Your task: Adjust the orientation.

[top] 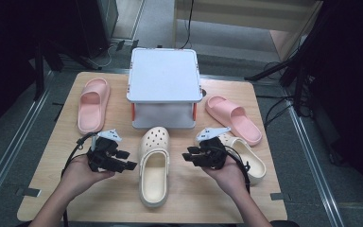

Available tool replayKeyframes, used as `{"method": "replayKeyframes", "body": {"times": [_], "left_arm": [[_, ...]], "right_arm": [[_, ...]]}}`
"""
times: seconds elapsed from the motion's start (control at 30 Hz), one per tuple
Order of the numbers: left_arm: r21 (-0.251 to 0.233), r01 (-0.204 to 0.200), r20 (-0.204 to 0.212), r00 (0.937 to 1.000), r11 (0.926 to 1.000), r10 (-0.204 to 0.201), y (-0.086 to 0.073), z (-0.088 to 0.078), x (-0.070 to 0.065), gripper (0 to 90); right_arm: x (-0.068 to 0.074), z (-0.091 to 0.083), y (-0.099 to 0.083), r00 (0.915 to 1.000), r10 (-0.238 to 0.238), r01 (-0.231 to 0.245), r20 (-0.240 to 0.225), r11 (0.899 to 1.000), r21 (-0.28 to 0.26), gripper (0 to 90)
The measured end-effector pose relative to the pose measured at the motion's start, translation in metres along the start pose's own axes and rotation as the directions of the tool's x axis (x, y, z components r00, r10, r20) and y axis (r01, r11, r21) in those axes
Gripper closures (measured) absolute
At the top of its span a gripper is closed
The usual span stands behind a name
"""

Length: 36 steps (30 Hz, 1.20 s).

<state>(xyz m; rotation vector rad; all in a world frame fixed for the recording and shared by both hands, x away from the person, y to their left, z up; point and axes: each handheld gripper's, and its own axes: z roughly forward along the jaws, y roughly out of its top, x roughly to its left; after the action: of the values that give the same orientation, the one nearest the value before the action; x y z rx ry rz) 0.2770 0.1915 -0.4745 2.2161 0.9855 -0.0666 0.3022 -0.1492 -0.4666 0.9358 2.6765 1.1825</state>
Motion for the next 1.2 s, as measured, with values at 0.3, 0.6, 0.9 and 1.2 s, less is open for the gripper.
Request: {"method": "replayKeyframes", "body": {"times": [0.3, 0.6, 0.9, 1.2], "left_arm": [[0.01, -0.026, 0.028, 0.9993, 0.9996, 0.025, 0.018, 0.007, 0.004, 39.6], [0.019, -0.035, 0.054, 0.998, 0.9992, 0.034, 0.029, 0.012, 0.006, 39.2], [0.018, -0.052, 0.069, 0.9963, 0.9985, 0.051, 0.041, 0.017, 0.007, 38.8], [0.0, -0.044, 0.084, 0.9956, 0.999, 0.044, 0.044, 0.017, 0.01, 38.2]], "right_arm": [[-0.007, -0.031, -0.019, 0.9977, 0.05, -0.05, 0.046, 0.999, -0.008, 63.3], [-0.011, -0.062, -0.039, 0.9921, 0.086, -0.085, 0.091, 0.996, -0.012, 63.1], [-0.025, -0.092, -0.061, 0.9773, 0.13, -0.128, 0.167, 0.992, -0.024, 61.2], [-0.042, -0.099, -0.078, 0.9602, 0.175, -0.179, 0.218, 0.984, -0.003, 59.9]]}}
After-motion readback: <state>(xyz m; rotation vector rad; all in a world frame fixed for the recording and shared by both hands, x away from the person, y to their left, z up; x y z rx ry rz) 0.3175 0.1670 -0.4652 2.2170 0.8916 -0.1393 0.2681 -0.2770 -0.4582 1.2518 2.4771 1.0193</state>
